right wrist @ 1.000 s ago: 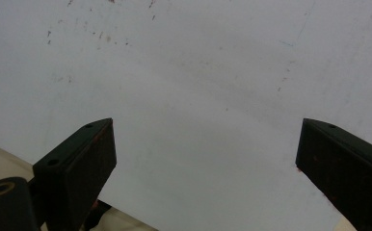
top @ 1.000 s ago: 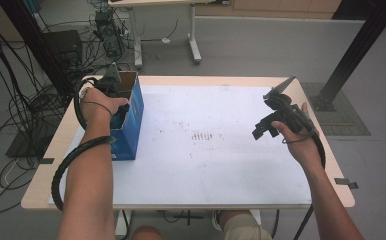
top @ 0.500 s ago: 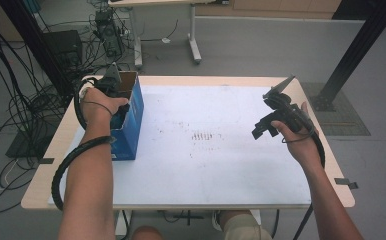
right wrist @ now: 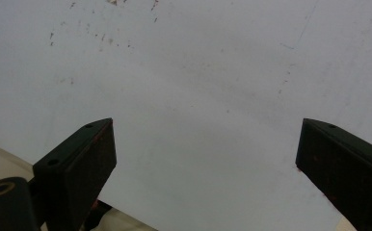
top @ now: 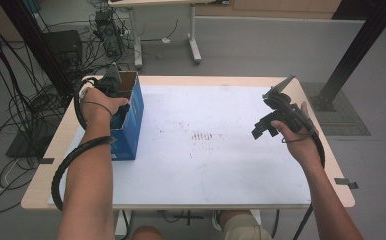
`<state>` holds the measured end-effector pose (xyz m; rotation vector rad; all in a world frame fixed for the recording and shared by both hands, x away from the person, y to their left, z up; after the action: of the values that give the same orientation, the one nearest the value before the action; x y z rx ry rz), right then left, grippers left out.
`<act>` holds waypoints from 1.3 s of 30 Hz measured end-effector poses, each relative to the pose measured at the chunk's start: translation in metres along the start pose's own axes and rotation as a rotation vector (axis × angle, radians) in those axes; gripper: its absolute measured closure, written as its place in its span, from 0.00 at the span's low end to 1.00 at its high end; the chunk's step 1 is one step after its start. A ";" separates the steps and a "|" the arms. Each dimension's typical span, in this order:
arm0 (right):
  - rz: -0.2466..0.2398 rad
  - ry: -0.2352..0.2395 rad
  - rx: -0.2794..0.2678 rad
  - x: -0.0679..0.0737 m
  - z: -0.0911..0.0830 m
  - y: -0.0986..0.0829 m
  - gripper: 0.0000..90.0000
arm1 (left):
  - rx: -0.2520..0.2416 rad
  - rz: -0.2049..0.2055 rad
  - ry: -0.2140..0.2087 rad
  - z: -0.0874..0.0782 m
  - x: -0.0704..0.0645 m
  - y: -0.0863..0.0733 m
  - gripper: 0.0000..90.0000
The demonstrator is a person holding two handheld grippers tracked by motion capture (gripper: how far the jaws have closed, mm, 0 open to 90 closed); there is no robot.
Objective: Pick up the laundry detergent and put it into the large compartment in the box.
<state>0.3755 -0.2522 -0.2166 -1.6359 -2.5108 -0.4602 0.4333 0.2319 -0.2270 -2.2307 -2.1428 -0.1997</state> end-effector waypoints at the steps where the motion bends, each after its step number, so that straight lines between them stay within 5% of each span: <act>1: 0.000 0.001 0.001 0.000 0.000 0.000 0.08 | -0.002 0.000 0.000 0.000 0.000 0.000 0.42; 39: -0.008 -0.005 0.000 0.003 0.000 0.002 0.08 | -0.001 0.001 0.000 0.000 0.000 0.000 0.42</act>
<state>0.3765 -0.2491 -0.2151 -1.6297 -2.5212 -0.4573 0.4330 0.2316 -0.2270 -2.2324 -2.1418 -0.2000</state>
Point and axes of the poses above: each handheld gripper's, and its own axes: z roughly forward along the jaws, y roughly out of its top, x roughly to its left, the point moved 6 cm from there along z, roughly forward along the jaws, and after that the axes turned 7 degrees about y, right-handed, at the moved point
